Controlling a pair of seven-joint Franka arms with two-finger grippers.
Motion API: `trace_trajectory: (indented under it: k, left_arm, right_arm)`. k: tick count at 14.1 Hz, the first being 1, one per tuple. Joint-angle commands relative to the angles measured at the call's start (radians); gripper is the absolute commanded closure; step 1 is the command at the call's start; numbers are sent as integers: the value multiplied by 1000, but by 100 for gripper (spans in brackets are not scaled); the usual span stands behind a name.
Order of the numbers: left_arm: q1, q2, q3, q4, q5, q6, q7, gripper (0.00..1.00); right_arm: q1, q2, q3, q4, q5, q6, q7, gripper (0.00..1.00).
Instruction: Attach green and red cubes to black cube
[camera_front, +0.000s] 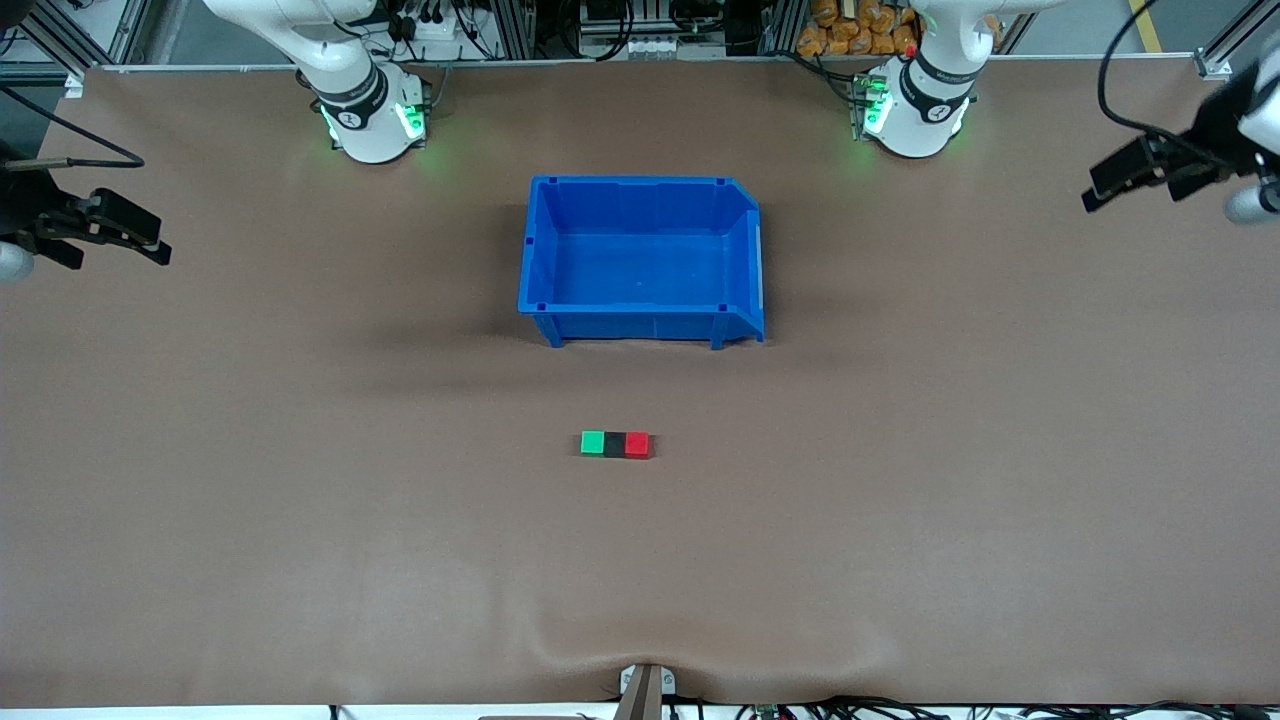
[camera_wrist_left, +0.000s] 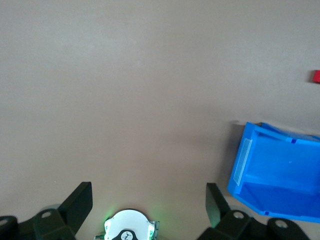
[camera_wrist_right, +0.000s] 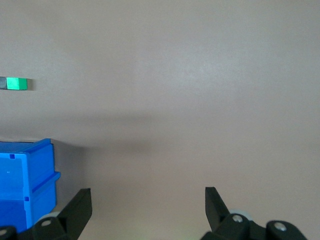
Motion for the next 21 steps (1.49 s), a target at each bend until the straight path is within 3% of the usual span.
trace_trajectory:
  k: [1,8,21]
  left_arm:
    - [-1,-92,-20,-91,24,51,18,0]
    - [-2,-24,-14,9,61,38,28,0]
    - [-2,-7,-12,15,44,21,31,0]
  right_arm:
    - [-22,-4,17,3,6,-5,15,0]
    - [-22,-4,17,4,5,-4,15,0]
    - [-25,-4,17,4,5,-2,15,0]
